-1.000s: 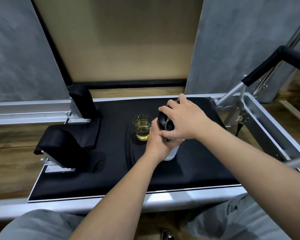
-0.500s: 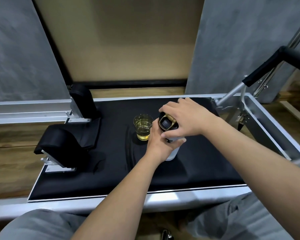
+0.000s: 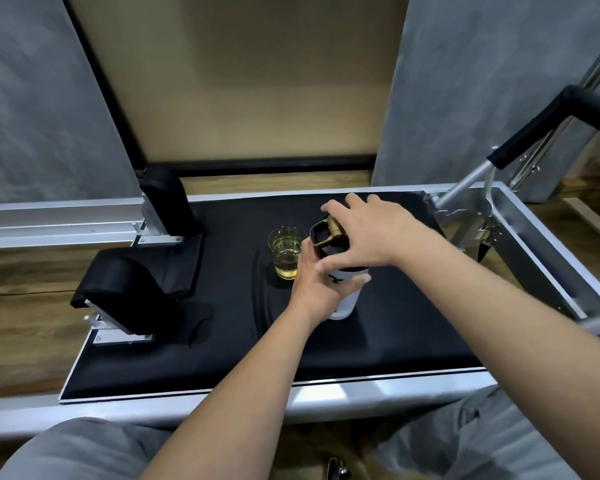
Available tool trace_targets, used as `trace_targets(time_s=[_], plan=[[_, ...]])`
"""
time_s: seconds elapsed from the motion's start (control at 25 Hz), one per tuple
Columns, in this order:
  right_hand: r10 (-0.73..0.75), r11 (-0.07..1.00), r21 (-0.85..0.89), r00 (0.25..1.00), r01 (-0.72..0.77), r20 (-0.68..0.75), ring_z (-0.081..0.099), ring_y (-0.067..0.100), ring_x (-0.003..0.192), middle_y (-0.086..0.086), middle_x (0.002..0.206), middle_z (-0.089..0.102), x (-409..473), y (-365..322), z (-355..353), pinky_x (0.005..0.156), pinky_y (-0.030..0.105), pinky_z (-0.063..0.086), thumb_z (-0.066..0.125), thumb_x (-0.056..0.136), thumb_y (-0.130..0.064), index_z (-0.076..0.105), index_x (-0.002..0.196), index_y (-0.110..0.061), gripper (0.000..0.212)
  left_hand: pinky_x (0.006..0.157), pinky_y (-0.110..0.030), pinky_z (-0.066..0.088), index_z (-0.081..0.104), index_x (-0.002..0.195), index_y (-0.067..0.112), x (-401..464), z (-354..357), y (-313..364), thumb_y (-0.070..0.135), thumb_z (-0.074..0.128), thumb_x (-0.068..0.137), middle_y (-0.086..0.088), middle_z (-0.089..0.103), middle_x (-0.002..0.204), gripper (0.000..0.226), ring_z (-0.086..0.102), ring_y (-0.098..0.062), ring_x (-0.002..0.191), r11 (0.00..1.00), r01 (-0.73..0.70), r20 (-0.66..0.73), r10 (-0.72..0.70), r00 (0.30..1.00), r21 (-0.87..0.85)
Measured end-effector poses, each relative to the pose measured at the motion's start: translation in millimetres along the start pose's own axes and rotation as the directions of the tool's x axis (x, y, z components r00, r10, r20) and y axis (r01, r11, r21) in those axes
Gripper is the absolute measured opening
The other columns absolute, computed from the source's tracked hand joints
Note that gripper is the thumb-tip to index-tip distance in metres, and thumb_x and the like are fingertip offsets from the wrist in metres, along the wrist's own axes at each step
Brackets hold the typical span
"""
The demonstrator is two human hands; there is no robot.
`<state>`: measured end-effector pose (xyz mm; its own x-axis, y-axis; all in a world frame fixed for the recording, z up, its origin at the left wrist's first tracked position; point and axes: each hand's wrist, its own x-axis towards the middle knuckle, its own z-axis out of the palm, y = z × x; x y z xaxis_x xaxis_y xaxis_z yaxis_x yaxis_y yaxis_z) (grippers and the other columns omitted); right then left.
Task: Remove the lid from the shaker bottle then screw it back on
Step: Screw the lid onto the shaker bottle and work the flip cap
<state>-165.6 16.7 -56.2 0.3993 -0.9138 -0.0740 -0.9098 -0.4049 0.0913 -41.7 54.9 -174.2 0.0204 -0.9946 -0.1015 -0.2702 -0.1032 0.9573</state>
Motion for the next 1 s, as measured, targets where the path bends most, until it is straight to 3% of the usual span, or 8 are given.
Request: trace_targets(time_s=[0.12,0.28,0.36,0.44,0.52,0.72,0.84,1.0], plan=[[-0.1,0.994,0.036,0.995,0.1,0.01,0.056,0.029,0.101,-0.001,0.126,0.056,-5.6,20.9,-1.2,0.078,0.045,0.055,0.05,0.056,-0.101,0.037,0.148,-0.03,0.117,0.112,-0.035,0.043,0.03,0.138,0.042,-2.9,-0.3,-2.7,0.061,0.088,0.046,0.008,0.044,0.153,0.11,0.049,-0.015,0.135,0.999,-0.029,0.018,0.029,0.999,0.015],[-0.103,0.992,0.065,0.984,0.113,-0.144,0.054,0.026,0.083,-0.004,0.101,0.056,-9.2,18.2,16.1,0.065,0.042,0.053,0.058,0.061,-0.089,0.045,0.118,-0.026,0.086,0.108,-0.026,0.033,0.019,0.15,0.043,-6.7,2.0,-3.7,0.068,0.085,0.047,-0.014,0.035,0.166,0.124,0.041,-0.029,0.148,0.994,-0.048,0.01,0.047,0.999,0.1],[-0.113,0.989,0.077,0.975,0.13,-0.193,0.053,0.026,0.08,-0.006,0.095,0.054,-8.6,19.9,16.4,0.061,0.039,0.048,0.06,0.061,-0.085,0.046,0.111,-0.027,0.078,0.119,-0.034,0.037,0.029,0.158,0.027,-0.4,-0.6,1.9,0.061,0.09,0.048,-0.016,0.041,0.163,0.13,0.044,-0.034,0.148,0.996,-0.047,0.063,0.042,0.997,0.079],[-0.133,0.98,0.121,0.97,0.16,-0.203,0.054,0.026,0.08,-0.006,0.094,0.054,-7.9,25.6,14.1,0.063,0.041,0.05,0.062,0.061,-0.082,0.047,0.108,-0.026,0.074,0.117,-0.05,0.048,0.044,0.146,0.03,10.5,-5.4,4.0,0.053,0.096,0.05,-0.01,0.058,0.146,0.112,0.056,-0.029,0.138,0.998,-0.053,0.099,0.05,0.994,0.028],[-0.162,0.969,0.154,0.969,0.191,-0.188,0.054,0.026,0.082,-0.006,0.097,0.056,-9.5,30.7,13.9,0.068,0.045,0.053,0.064,0.061,-0.079,0.049,0.111,-0.027,0.074,0.114,-0.049,0.051,0.045,0.142,0.035,15.0,-10.7,5.3,0.046,0.098,0.055,0.002,0.065,0.139,0.102,0.062,-0.018,0.133,0.997,-0.068,0.175,0.063,0.983,0.02],[-0.067,0.99,0.11,0.985,0.086,-0.162,0.058,0.027,0.084,-0.004,0.099,0.059,-10.4,30.2,16.4,0.066,0.039,0.05,0.055,0.059,-0.088,0.048,0.126,-0.031,0.089,0.088,-0.018,0.058,0.051,0.132,0.034,18.1,1.5,-1.6,0.001,0.095,0.072,0.004,0.067,0.128,0.081,0.07,-0.007,0.115,0.991,-0.12,0.168,0.127,0.978,-0.051],[-0.008,0.999,0.041,0.992,0.013,-0.128,0.057,0.029,0.081,0.001,0.097,0.059,-8.3,24.3,15.9,0.064,0.037,0.045,0.049,0.058,-0.091,0.048,0.128,-0.028,0.094,0.073,-0.022,0.063,0.051,0.139,0.021,18.7,6.7,0.6,-0.025,0.074,0.083,-0.002,0.063,0.129,0.076,0.077,0.0,0.091,0.988,-0.15,0.17,0.152,0.974,-0.029],[0.125,0.991,0.055,0.986,-0.12,-0.109,0.055,0.032,0.082,0.003,0.094,0.053,-9.6,10.5,16.7,0.063,0.038,0.039,0.05,0.062,-0.09,0.045,0.114,-0.025,0.083,0.085,-0.004,0.051,0.045,0.151,0.025,10.6,4.5,-3.5,0.0,0.095,0.074,0.015,0.06,0.13,0.096,0.063,0.004,0.111,0.995,-0.067,0.147,0.077,0.986,-0.075]])
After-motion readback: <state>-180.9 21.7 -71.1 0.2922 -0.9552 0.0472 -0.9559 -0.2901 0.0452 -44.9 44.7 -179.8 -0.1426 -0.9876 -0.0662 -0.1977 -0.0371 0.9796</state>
